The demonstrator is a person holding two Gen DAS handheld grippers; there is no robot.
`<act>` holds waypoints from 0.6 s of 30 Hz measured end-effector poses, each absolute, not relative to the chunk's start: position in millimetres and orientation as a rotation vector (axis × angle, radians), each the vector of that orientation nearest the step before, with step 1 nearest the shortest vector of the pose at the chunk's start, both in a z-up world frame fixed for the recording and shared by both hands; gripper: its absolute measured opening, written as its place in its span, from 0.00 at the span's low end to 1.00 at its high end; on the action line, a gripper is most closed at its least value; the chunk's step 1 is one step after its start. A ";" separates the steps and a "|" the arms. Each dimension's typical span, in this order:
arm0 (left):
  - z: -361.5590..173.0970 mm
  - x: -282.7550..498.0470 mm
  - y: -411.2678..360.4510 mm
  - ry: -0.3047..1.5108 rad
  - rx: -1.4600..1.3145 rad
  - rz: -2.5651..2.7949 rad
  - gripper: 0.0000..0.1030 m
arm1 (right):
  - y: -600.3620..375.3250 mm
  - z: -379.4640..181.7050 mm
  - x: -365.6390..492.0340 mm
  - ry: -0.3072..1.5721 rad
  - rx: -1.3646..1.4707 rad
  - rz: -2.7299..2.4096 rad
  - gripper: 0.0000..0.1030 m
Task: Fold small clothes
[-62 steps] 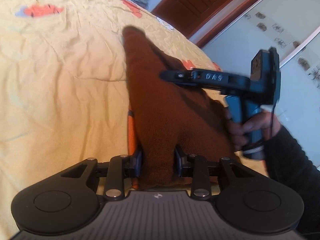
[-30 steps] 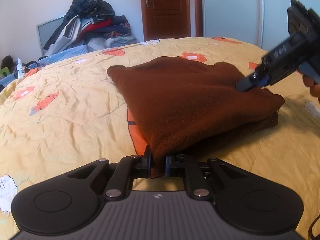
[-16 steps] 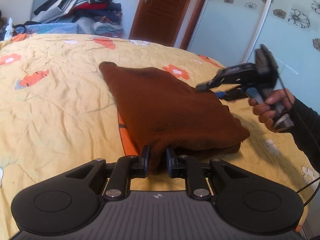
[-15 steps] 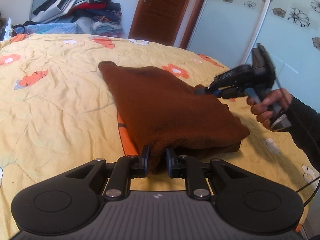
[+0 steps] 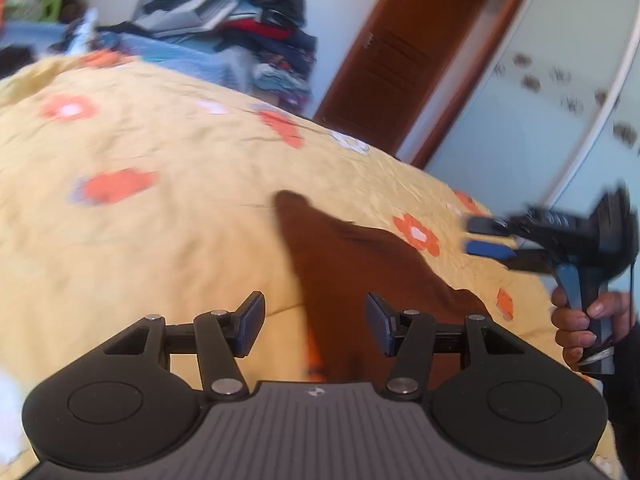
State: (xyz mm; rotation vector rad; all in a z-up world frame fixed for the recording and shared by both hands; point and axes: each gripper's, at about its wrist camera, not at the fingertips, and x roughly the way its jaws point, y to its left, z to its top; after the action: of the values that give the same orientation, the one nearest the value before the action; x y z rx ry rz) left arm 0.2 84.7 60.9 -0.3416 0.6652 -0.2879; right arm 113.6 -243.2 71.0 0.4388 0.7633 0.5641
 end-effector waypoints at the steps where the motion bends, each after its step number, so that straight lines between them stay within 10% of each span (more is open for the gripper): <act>1: 60.7 6.4 64.1 0.659 -0.294 -0.316 0.53 | -225.8 67.8 121.6 0.798 0.416 0.593 0.57; 5: 36.1 17.3 -9.6 0.713 -0.002 -0.324 0.53 | -179.6 29.7 151.5 0.962 0.364 0.599 0.54; 7: 21.4 15.0 -21.1 0.669 0.094 -0.294 0.55 | -183.9 10.8 158.3 0.932 0.361 0.591 0.37; 9: 21.7 14.3 -18.9 0.668 0.094 -0.301 0.55 | -202.6 2.1 165.1 0.969 0.476 0.523 0.00; 12: 40.6 6.5 4.4 0.680 -0.035 -0.322 0.54 | -213.9 10.2 150.6 0.977 0.452 0.517 0.01; 13: 47.0 -0.5 17.9 0.670 -0.094 -0.322 0.54 | -219.6 19.2 137.0 0.965 0.445 0.520 0.10; 16: 46.8 -18.5 61.1 0.724 -0.279 -0.316 0.55 | -258.7 47.4 74.4 0.810 0.473 0.508 0.93; 18: 32.6 -21.3 82.4 0.825 -0.416 -0.329 0.55 | -285.0 47.8 40.4 0.804 0.509 0.520 0.94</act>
State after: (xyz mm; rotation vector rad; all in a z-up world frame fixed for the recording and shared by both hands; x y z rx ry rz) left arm -21.3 82.4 32.6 -0.4162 0.8250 -0.3295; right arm 40.4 -285.0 47.8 0.5092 0.8038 0.5199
